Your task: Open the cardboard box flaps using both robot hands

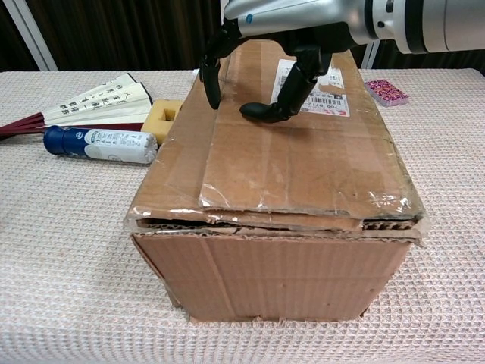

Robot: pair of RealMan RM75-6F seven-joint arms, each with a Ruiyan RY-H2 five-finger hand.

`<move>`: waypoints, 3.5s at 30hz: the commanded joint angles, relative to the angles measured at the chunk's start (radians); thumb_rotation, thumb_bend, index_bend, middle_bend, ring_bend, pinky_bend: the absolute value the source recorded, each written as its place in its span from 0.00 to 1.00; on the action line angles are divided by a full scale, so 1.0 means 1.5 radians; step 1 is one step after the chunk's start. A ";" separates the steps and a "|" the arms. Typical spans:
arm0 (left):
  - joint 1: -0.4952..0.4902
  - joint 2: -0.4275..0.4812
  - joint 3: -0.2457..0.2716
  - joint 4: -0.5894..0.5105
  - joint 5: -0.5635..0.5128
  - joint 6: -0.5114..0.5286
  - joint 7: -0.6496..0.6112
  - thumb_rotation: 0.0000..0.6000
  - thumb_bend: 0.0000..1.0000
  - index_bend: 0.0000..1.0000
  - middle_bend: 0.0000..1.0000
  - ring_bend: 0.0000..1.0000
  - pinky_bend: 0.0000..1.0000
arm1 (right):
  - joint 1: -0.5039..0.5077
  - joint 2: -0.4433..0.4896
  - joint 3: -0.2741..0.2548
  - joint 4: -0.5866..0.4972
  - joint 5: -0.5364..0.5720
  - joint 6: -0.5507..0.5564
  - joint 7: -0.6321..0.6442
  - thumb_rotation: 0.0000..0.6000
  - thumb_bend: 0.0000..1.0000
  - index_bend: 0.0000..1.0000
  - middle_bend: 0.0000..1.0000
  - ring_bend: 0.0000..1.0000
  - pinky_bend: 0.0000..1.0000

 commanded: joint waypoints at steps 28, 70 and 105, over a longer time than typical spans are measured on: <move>-0.010 0.005 0.001 -0.020 0.018 -0.012 0.011 1.00 0.06 0.05 0.11 0.12 0.21 | -0.105 0.307 0.024 -0.172 -0.122 0.044 0.137 1.00 0.45 0.54 0.18 0.00 0.00; -0.053 0.025 -0.003 -0.090 0.070 -0.064 0.135 1.00 0.06 0.05 0.11 0.12 0.21 | -0.525 0.497 -0.120 0.158 -0.647 0.360 0.776 1.00 0.54 0.17 0.15 0.00 0.00; -0.607 -0.200 -0.209 -0.197 0.050 -0.527 0.072 0.00 0.00 0.24 0.25 0.11 0.21 | -0.637 0.343 -0.105 0.374 -0.509 0.487 0.967 1.00 0.52 0.00 0.00 0.00 0.00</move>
